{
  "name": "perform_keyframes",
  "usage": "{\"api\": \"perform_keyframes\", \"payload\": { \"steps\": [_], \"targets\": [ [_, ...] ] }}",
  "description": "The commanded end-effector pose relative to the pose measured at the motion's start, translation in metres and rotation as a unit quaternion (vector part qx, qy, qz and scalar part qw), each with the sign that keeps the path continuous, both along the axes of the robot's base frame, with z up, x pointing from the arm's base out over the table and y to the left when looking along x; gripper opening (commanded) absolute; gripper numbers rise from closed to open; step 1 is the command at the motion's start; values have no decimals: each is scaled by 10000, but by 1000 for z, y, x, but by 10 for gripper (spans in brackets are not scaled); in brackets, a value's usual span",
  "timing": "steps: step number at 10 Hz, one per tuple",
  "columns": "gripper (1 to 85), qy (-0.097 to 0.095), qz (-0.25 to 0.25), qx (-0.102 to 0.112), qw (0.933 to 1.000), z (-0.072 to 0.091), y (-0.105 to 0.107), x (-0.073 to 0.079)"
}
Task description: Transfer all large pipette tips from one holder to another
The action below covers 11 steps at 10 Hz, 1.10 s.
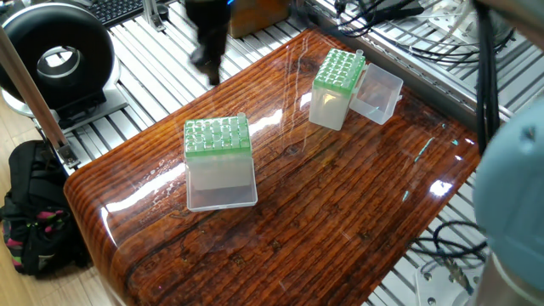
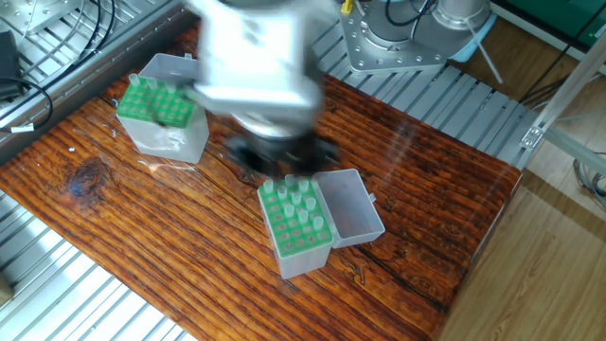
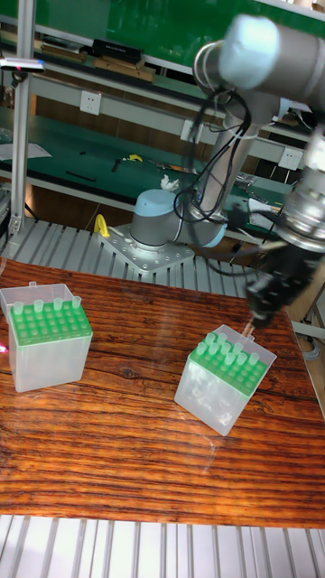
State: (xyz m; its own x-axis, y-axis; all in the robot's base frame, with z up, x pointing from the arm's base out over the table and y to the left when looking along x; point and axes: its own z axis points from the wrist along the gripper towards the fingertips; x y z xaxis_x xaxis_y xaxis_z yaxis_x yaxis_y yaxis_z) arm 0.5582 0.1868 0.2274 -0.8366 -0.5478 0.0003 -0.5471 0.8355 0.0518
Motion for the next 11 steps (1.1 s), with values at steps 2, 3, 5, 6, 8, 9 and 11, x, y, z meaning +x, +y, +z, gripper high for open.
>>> {"api": "perform_keyframes", "payload": {
  "steps": [2,3,5,6,8,9,11],
  "targets": [
    [203,91,-27,133,9999,-23,55,-32],
    [203,115,104,130,9998,-23,53,-27],
    [207,75,193,-21,9998,-23,44,-22],
    [207,28,207,17,9998,-23,46,-20],
    [220,-68,151,-101,9998,-23,40,-14],
    [220,27,46,-111,9999,-23,39,-19],
    [220,-180,137,-341,9992,-35,34,-1]
  ]
}}
